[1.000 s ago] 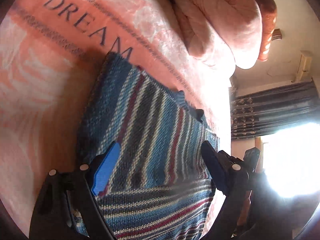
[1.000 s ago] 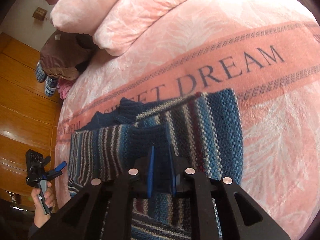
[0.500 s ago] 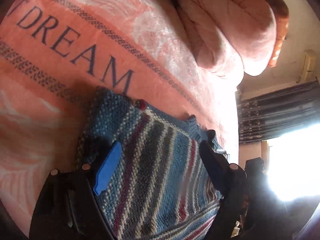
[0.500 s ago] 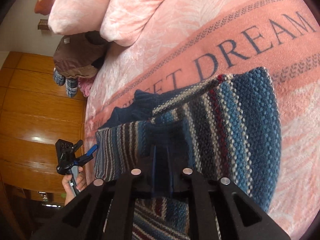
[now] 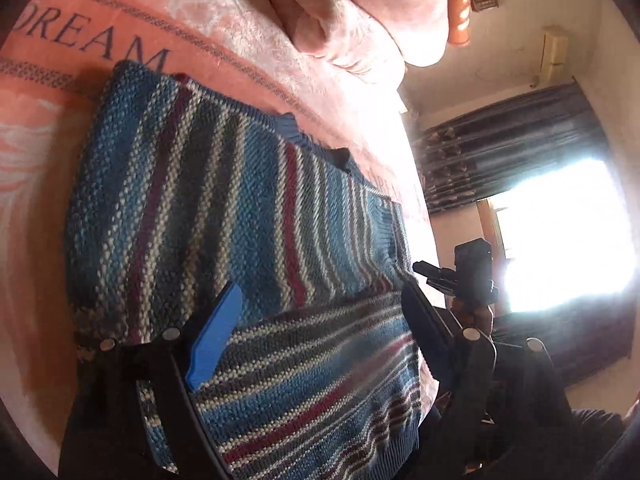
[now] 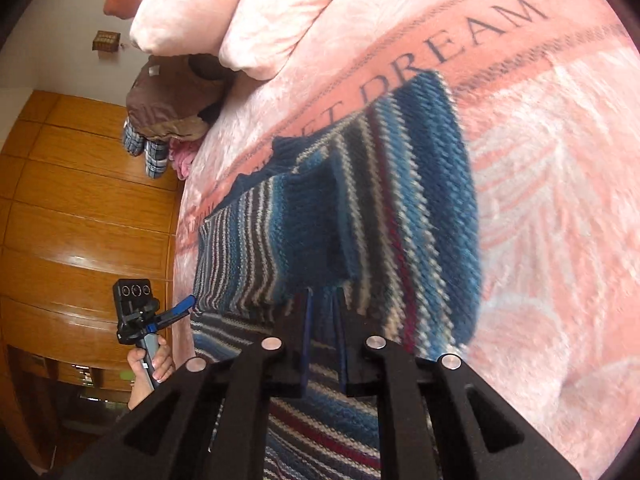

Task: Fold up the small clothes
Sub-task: 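Fold the held side edge toward the sweater center with the right tool, release, then grasp the ribbed hem with both tools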

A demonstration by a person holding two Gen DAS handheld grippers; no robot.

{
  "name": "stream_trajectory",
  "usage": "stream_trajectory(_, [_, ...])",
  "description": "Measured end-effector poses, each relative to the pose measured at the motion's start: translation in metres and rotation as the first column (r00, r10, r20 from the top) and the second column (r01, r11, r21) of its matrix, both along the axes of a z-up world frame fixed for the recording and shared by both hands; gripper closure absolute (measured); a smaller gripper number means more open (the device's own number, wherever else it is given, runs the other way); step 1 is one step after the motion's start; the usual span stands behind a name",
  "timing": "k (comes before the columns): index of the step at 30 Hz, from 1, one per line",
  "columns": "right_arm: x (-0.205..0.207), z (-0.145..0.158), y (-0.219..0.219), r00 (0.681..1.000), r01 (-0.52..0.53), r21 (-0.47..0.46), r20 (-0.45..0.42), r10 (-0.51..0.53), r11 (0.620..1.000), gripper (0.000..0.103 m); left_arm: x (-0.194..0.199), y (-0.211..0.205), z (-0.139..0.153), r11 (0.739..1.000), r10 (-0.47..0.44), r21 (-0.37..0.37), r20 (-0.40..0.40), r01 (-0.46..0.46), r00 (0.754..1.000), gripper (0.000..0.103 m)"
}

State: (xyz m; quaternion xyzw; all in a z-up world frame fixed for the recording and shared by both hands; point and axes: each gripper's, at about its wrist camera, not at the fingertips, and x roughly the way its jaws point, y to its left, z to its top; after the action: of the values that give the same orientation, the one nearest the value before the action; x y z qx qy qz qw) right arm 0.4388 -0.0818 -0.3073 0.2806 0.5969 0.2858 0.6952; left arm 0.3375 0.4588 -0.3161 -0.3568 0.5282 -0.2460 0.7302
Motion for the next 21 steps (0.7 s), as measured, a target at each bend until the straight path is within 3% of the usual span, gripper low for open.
stream_trajectory(2, [-0.001,-0.021,-0.003,0.999,0.01,-0.056,-0.049,-0.013,0.998,0.103,-0.004,0.001,-0.012,1.0,0.017,0.017,-0.004,-0.017,1.0,0.026])
stream_trajectory(4, [-0.003,-0.03,-0.009,0.996,0.022,-0.012,-0.086,-0.023,1.0,0.103,-0.007,0.002,-0.008,0.998,0.059,-0.011,-0.03,-0.06,0.998,0.026])
stream_trajectory(6, [-0.004,-0.019,-0.017,0.992,0.061,0.042,-0.114,-0.056,0.997,0.098,-0.026,0.009,0.004,0.989,0.103,-0.105,-0.046,-0.107,0.994,0.022])
stream_trajectory(7, [-0.008,-0.009,-0.022,0.991,0.077,0.068,-0.117,-0.068,0.995,0.089,-0.04,0.013,0.014,0.985,0.109,-0.131,-0.037,-0.113,0.993,0.021])
stream_trajectory(9, [-0.026,0.012,-0.032,0.991,0.079,0.104,-0.116,-0.066,0.991,0.08,-0.074,0.016,0.034,0.984,0.098,-0.148,-0.037,-0.103,0.994,0.014])
stream_trajectory(12, [-0.082,0.037,-0.037,0.993,-0.009,0.062,-0.12,0.017,0.998,0.059,-0.135,0.012,0.056,0.99,0.05,-0.131,-0.063,-0.058,0.997,0.013])
stream_trajectory(14, [-0.134,0.041,-0.041,0.984,-0.049,0.049,-0.168,0.056,0.998,0.049,-0.185,0.008,0.056,0.985,0.03,-0.163,-0.121,-0.049,0.992,0.012])
stream_trajectory(16, [-0.189,0.04,-0.043,0.972,-0.098,0.036,-0.211,0.103,0.995,0.048,-0.228,0.001,0.047,0.984,0.005,-0.177,-0.174,-0.036,0.985,0.011])
stream_trajectory(18, [-0.235,0.037,-0.049,0.967,-0.119,-0.01,-0.227,0.113,0.993,0.048,-0.26,-0.006,0.036,0.992,-0.011,-0.127,-0.219,-0.018,0.976,0.011])
stream_trajectory(21, [-0.281,0.028,-0.06,0.959,-0.053,0.0,-0.28,0.051,0.999,0.048,-0.297,-0.003,0.014,0.987,0.033,-0.144,-0.269,-0.074,0.962,0.011])
